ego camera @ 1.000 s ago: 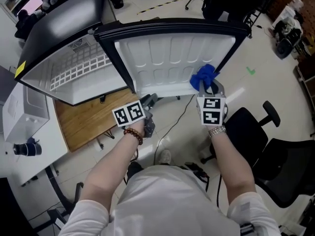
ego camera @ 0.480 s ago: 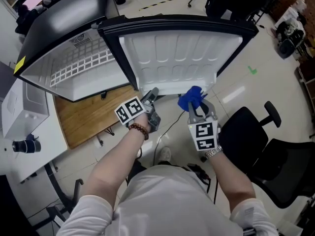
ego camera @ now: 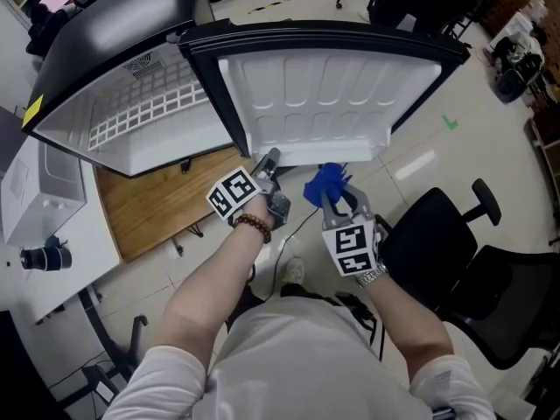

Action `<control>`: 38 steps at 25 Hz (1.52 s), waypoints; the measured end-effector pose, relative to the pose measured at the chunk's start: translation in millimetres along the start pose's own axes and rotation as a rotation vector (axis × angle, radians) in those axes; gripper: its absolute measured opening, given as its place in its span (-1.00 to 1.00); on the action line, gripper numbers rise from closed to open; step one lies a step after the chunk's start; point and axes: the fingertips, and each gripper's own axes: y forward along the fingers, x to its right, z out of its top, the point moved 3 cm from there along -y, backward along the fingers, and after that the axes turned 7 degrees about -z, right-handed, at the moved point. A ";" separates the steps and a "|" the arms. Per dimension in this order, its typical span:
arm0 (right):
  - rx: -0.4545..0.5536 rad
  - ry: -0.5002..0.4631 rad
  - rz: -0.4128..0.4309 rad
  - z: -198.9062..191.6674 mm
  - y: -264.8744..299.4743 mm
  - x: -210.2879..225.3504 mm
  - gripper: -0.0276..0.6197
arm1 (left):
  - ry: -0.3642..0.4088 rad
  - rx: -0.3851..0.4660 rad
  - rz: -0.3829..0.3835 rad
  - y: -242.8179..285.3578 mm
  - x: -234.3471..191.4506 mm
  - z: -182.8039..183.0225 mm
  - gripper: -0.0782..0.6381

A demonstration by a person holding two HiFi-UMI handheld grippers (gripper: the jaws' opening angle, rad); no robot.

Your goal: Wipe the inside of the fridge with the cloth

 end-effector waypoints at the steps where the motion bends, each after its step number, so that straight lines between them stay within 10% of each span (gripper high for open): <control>1: 0.000 0.000 0.004 0.5 0.4 -1.9 -0.72 | -0.006 0.007 -0.003 -0.3 0.0 0.7 -0.53; 25: -0.019 0.002 0.116 -3.8 21.6 -54.5 -0.72 | 0.108 -0.113 -0.175 -49.5 38.2 -6.6 -0.67; 38: 0.204 0.020 0.049 106.0 7.5 -25.0 -0.72 | 0.030 -0.086 -0.173 -53.4 30.7 6.2 -0.67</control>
